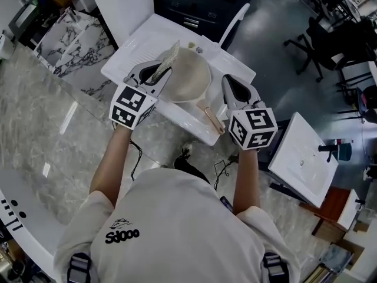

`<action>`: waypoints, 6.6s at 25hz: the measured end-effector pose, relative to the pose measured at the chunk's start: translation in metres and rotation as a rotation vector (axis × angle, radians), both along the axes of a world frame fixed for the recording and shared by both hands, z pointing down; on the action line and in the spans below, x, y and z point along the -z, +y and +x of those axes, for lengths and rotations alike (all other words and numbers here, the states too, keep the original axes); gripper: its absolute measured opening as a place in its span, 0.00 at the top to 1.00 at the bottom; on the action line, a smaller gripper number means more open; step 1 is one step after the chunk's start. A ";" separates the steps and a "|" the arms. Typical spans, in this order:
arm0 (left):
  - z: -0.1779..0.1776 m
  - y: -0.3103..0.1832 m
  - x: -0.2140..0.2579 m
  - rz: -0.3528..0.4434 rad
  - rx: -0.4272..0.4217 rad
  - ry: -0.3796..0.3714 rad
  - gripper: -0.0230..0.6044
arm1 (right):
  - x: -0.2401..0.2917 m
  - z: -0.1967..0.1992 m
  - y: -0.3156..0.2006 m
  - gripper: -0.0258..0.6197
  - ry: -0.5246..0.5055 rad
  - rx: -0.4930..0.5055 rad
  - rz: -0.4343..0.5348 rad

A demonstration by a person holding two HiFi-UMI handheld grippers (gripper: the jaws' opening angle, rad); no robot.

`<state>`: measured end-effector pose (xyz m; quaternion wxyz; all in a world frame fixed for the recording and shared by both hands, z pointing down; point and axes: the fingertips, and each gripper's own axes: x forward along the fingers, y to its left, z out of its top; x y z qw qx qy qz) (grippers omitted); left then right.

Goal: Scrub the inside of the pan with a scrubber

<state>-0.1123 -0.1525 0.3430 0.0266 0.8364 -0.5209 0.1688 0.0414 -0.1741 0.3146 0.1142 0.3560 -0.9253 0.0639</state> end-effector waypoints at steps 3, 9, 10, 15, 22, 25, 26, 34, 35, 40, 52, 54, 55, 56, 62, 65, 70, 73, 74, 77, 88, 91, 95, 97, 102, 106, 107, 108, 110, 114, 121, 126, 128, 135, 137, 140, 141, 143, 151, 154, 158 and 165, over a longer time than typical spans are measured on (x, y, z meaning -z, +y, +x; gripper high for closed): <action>0.003 -0.019 -0.002 -0.003 0.004 -0.004 0.85 | -0.002 0.001 -0.017 0.95 0.000 0.010 -0.002; 0.007 -0.043 -0.008 -0.015 0.018 -0.012 0.85 | -0.007 -0.003 -0.036 0.95 0.011 0.040 -0.008; 0.007 -0.047 -0.009 -0.016 0.020 -0.012 0.85 | -0.008 -0.005 -0.037 0.94 0.016 0.045 -0.009; 0.009 -0.066 -0.026 -0.043 0.000 -0.034 0.85 | -0.021 -0.002 -0.048 0.94 0.038 0.015 -0.033; -0.007 -0.096 -0.069 -0.120 -0.041 -0.052 0.85 | -0.041 -0.009 -0.058 0.94 0.073 -0.059 -0.038; -0.009 -0.106 -0.087 -0.153 -0.091 -0.073 0.85 | -0.051 -0.011 -0.061 0.95 0.086 -0.105 -0.050; -0.008 -0.110 -0.092 -0.164 -0.113 -0.079 0.85 | -0.055 -0.012 -0.063 0.95 0.085 -0.124 -0.058; -0.002 -0.134 -0.129 -0.227 -0.250 -0.105 0.85 | -0.080 -0.020 -0.070 0.95 0.115 -0.240 -0.110; -0.001 -0.137 -0.134 -0.237 -0.261 -0.108 0.85 | -0.083 -0.020 -0.071 0.95 0.116 -0.251 -0.115; 0.010 -0.149 -0.167 -0.279 -0.322 -0.144 0.85 | -0.093 -0.017 -0.074 0.95 0.123 -0.299 -0.141; 0.035 -0.164 -0.233 -0.359 -0.399 -0.272 0.85 | -0.125 -0.002 -0.078 0.95 0.126 -0.346 -0.203; 0.041 -0.169 -0.243 -0.366 -0.405 -0.291 0.85 | -0.131 0.000 -0.078 0.95 0.123 -0.347 -0.216; 0.043 -0.171 -0.248 -0.370 -0.409 -0.300 0.85 | -0.134 0.001 -0.078 0.95 0.122 -0.347 -0.221; 0.046 -0.173 -0.253 -0.375 -0.414 -0.309 0.85 | -0.136 0.002 -0.078 0.95 0.121 -0.347 -0.227; 0.062 -0.179 -0.283 -0.416 -0.445 -0.356 0.85 | -0.152 0.008 -0.077 0.95 0.122 -0.354 -0.268; 0.066 -0.177 -0.293 -0.430 -0.464 -0.375 0.85 | -0.156 0.010 -0.079 0.95 0.123 -0.354 -0.277; 0.075 -0.173 -0.308 -0.466 -0.496 -0.372 0.85 | -0.163 0.012 -0.082 0.95 0.128 -0.345 -0.291; 0.080 -0.173 -0.322 -0.498 -0.521 -0.376 0.85 | -0.166 0.014 -0.085 0.95 0.131 -0.344 -0.294; 0.082 -0.173 -0.328 -0.506 -0.530 -0.383 0.85 | -0.167 0.016 -0.087 0.95 0.132 -0.346 -0.295; 0.085 -0.175 -0.340 -0.527 -0.535 -0.381 0.85 | -0.167 0.020 -0.089 0.95 0.132 -0.353 -0.296; 0.103 -0.167 -0.349 -0.533 -0.571 -0.329 0.85 | -0.175 0.032 -0.090 0.95 0.126 -0.370 -0.323; 0.112 -0.156 -0.348 -0.535 -0.612 -0.302 0.85 | -0.173 0.029 -0.092 0.95 0.133 -0.359 -0.313; 0.127 -0.133 -0.347 -0.549 -0.708 -0.284 0.85 | -0.169 0.027 -0.094 0.95 0.130 -0.354 -0.302; 0.133 -0.121 -0.347 -0.561 -0.763 -0.279 0.85 | -0.168 0.026 -0.093 0.95 0.130 -0.352 -0.302; 0.140 -0.090 -0.345 -0.609 -0.919 -0.242 0.85 | -0.166 0.022 -0.091 0.95 0.128 -0.353 -0.300; 0.137 -0.075 -0.345 -0.638 -0.988 -0.216 0.85 | -0.163 0.019 -0.089 0.95 0.124 -0.348 -0.295; 0.136 -0.070 -0.345 -0.643 -1.009 -0.215 0.85 | -0.163 0.018 -0.088 0.95 0.124 -0.347 -0.295; 0.135 -0.065 -0.344 -0.648 -1.032 -0.215 0.85 | -0.163 0.017 -0.087 0.95 0.123 -0.346 -0.295; 0.132 -0.054 -0.342 -0.661 -1.082 -0.218 0.85 | -0.162 0.015 -0.086 0.95 0.123 -0.342 -0.296; 0.122 -0.028 -0.339 -0.699 -1.197 -0.232 0.85 | -0.161 0.012 -0.083 0.95 0.124 -0.334 -0.292; 0.105 0.005 -0.329 -0.777 -1.346 -0.252 0.86 | -0.156 0.002 -0.080 0.95 0.117 -0.320 -0.281; 0.098 0.010 -0.330 -0.823 -1.361 -0.261 0.86 | -0.156 -0.002 -0.078 0.94 0.117 -0.311 -0.280; 0.097 0.010 -0.330 -0.839 -1.356 -0.259 0.86 | -0.157 -0.002 -0.077 0.95 0.118 -0.311 -0.282; 0.098 0.003 -0.348 -0.814 -1.314 -0.378 0.86 | -0.162 -0.001 -0.078 0.95 0.121 -0.314 -0.296; 0.101 -0.002 -0.351 -0.798 -1.293 -0.387 0.86 | -0.164 0.000 -0.079 0.95 0.122 -0.315 -0.301; 0.102 -0.018 -0.358 -0.770 -1.237 -0.420 0.86 | -0.167 0.004 -0.083 0.95 0.122 -0.325 -0.309; 0.102 -0.026 -0.361 -0.757 -1.211 -0.441 0.86 | -0.168 0.005 -0.085 0.95 0.123 -0.329 -0.311; 0.103 -0.042 -0.368 -0.733 -1.146 -0.475 0.86 | -0.170 0.008 -0.087 0.95 0.125 -0.335 -0.316; 0.099 -0.098 -0.374 -0.726 -0.915 -0.515 0.86 | -0.180 0.023 -0.097 0.95 0.133 -0.359 -0.339; 0.089 -0.120 -0.375 -0.704 -0.838 -0.531 0.86 | -0.183 0.022 -0.102 0.95 0.134 -0.354 -0.343; 0.079 -0.145 -0.367 -0.633 -0.776 -0.550 0.86 | -0.186 0.018 -0.108 0.95 0.134 -0.340 -0.351; 0.061 -0.178 -0.353 -0.542 -0.713 -0.602 0.86 | -0.187 0.010 -0.115 0.95 0.127 -0.323 -0.359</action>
